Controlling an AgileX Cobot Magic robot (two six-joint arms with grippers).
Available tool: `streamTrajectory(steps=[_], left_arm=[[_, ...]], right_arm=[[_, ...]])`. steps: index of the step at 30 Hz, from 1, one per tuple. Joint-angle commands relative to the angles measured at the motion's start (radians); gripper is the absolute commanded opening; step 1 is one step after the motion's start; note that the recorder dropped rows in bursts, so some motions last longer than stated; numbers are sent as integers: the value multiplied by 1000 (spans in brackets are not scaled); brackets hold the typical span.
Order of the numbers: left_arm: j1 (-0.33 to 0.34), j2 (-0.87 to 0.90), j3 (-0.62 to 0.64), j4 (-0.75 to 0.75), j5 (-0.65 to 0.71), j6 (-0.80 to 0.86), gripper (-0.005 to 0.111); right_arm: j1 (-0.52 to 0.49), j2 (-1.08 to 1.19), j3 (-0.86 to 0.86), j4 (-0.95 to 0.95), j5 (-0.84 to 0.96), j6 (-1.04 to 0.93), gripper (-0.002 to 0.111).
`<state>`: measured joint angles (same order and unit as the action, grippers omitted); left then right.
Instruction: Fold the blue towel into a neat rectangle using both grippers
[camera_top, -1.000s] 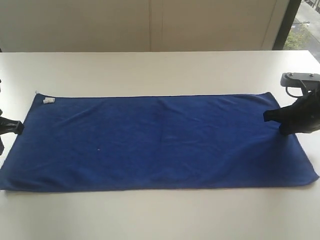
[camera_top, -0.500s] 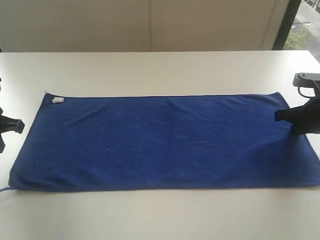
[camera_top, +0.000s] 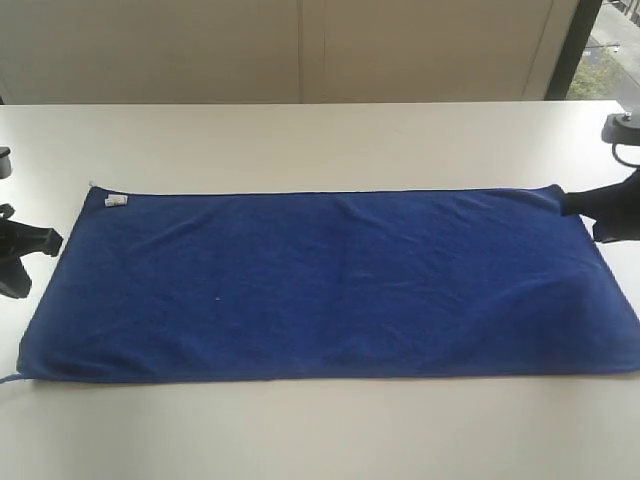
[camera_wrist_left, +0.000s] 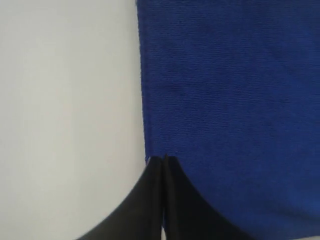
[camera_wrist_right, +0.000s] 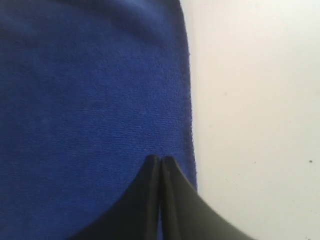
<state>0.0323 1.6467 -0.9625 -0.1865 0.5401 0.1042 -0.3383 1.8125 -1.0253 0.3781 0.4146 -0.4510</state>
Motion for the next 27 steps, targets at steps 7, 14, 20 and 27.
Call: streamTrajectory(steps=[7,14,20,27], left_arm=[[3,-295,2,-22,119,52,0],[3,-666,170,-22,112,48,0],[3,-902,279,-22,122,46,0],[3,-1029,304,-22,217,52,0]], right_arm=[[-11,-43,-1,-15,77,9,0],[-11,-43,-1,-17,73,7,1],[-11,-41,-1,-33,49,7,13],[-11,1,-1,-39,32,7,36]])
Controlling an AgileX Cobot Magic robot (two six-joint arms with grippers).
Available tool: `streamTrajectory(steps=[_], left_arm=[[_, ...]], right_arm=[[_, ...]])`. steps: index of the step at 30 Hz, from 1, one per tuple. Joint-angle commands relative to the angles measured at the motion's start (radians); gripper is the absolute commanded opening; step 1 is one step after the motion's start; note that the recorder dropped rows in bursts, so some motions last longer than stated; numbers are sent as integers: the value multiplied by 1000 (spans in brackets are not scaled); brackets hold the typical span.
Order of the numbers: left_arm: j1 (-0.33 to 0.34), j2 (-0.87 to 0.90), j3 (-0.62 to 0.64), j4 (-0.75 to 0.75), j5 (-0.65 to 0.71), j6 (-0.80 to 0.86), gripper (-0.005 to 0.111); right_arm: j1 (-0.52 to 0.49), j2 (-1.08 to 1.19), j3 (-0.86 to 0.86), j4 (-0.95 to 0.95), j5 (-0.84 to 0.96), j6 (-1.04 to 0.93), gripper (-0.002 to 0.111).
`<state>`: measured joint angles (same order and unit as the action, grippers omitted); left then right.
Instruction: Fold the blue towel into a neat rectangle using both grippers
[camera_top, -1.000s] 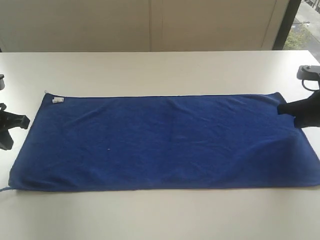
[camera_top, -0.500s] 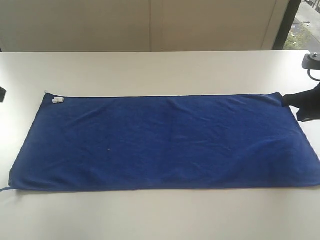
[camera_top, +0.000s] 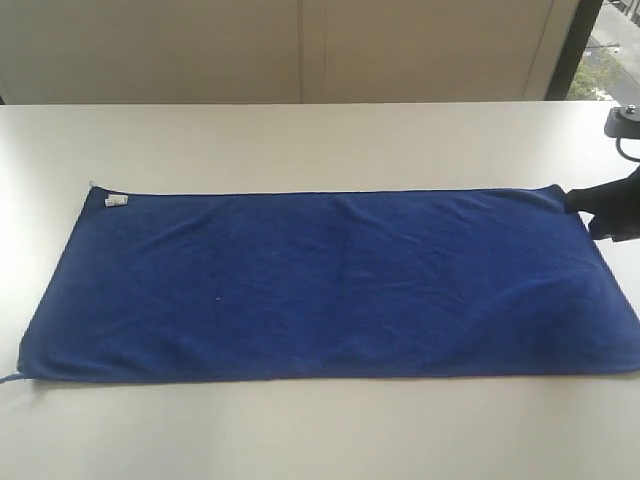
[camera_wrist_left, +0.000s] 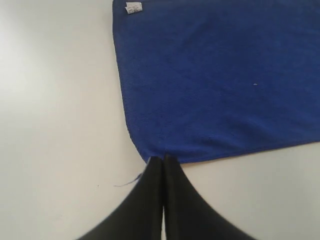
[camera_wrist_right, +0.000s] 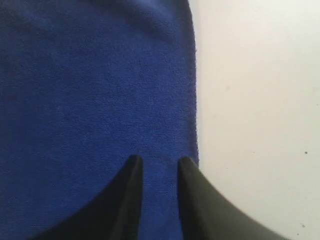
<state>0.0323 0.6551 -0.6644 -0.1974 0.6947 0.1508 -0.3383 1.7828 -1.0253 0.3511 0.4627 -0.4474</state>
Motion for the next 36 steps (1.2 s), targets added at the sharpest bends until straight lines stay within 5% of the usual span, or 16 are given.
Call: streamTrajectory(steps=[1,5,17,28,32,36], left_arm=[[3,-39,6,-11,67,6,0],[3,-39,6,-11,66,6,0],[3,-39,6,-11,60,6,0],[3,-39,6,-11,59,6,0],[3,-39,6,-11,59,6,0],[3,-39,6,-11,59,6,0]], right_arm=[[-11,43,-1,-12,-18,3,39],[-11,86,-1,-16,-53,-15,49],[-11,136,-1,-16,-87,-28,49],[-11,163,-1,-58,-60,-28,34],[-11,163,-1,-61,-60,-28,0],[-11,163,-1,-76,-64,-28,0]])
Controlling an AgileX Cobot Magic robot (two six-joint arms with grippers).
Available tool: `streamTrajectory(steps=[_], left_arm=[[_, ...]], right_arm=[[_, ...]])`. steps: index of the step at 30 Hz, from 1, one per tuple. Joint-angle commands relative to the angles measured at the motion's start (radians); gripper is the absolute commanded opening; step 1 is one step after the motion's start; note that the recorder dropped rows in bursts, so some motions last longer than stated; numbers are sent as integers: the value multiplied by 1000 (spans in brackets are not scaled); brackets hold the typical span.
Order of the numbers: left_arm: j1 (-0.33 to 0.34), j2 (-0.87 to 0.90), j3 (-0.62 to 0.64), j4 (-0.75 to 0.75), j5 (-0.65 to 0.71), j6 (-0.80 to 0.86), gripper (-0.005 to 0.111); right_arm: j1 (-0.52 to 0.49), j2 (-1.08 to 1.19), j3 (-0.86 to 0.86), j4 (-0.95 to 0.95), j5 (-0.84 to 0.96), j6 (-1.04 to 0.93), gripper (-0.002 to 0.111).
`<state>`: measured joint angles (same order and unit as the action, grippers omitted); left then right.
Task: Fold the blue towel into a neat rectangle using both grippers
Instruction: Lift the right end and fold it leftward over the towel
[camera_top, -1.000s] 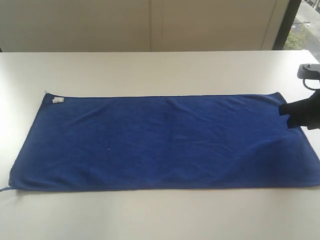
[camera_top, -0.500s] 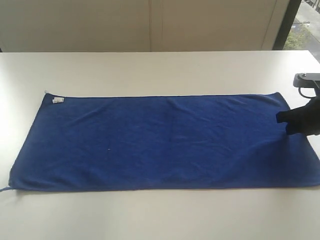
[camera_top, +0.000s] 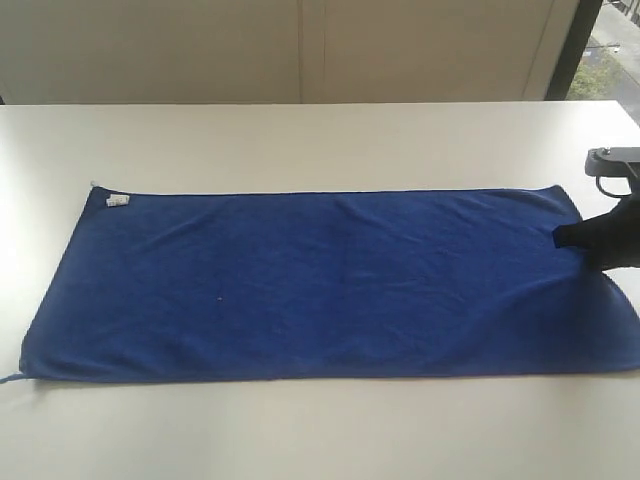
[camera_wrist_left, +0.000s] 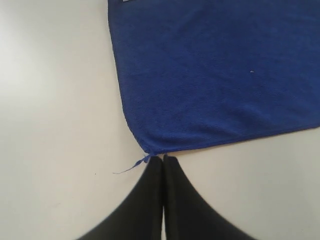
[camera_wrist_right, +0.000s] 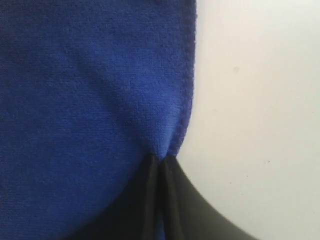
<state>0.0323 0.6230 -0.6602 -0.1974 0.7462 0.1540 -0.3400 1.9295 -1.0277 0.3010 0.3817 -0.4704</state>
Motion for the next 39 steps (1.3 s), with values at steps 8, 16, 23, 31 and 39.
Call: streamTrajectory(steps=[8,16,23,31,39], left_arm=[[3,-7,2,-11,7,3,0],[3,-7,2,-11,7,3,0],[3,-7,2,-11,7,3,0],[3,-7,2,-11,7,3,0],[3,-7,2,-11,7,3,0]], right_arm=[[-57,-46,1,-102,-7,28,0],[-168,-54,1,-103,-46,28,0],[-219,-54,-13,-103,-61,40,0],[-194,-61,-108,-44,63,67,0],[-1,-208,-158,-19,160,93,0]])
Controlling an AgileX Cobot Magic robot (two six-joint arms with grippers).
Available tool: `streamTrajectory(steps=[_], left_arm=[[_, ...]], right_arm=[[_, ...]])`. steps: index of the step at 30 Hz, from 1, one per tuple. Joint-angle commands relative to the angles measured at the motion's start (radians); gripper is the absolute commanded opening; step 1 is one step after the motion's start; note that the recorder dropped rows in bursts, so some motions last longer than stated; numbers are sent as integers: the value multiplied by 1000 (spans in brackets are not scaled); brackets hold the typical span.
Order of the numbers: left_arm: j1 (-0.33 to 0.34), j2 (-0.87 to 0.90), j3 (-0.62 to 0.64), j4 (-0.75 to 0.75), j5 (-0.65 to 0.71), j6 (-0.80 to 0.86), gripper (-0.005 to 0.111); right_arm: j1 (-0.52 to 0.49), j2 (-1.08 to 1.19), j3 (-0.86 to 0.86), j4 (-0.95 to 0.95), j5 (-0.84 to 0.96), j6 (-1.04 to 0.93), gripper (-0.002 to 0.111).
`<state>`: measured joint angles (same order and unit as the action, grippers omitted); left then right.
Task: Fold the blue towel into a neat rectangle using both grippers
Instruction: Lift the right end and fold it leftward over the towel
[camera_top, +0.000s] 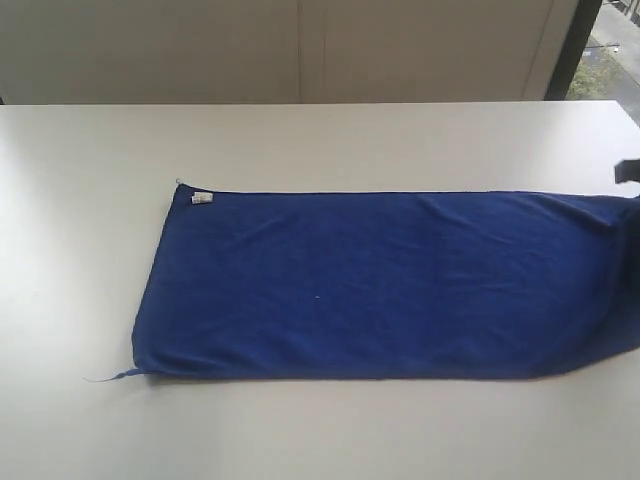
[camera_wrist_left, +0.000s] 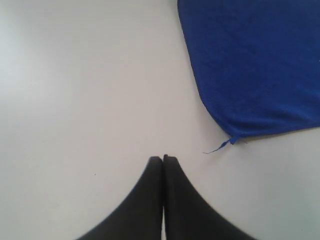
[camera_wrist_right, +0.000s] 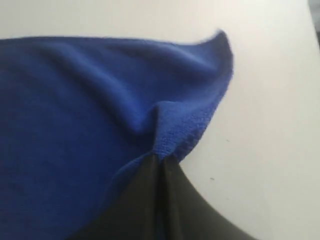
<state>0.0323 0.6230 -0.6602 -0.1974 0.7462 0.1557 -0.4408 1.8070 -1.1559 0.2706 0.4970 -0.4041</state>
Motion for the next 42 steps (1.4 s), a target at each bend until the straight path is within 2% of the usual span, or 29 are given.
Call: streamTrajectory(steps=[1,14,24,31,42], left_arm=[[3,-7,2,-11,7,1,0],[3,-7,2,-11,7,1,0],[3,-7,2,-11,7,1,0],[3,-7,2,-11,7,1,0],[3,-7,2,-11,7,1,0]], right_arm=[[129,-109,-35,12,56,35,0],[606,-234,-94,31,109,147,0],[908,-78,-277,48,69,181,0],[1002,92,-417,48,48,186,0],[1079,341,-508,78,-79,191,0]])
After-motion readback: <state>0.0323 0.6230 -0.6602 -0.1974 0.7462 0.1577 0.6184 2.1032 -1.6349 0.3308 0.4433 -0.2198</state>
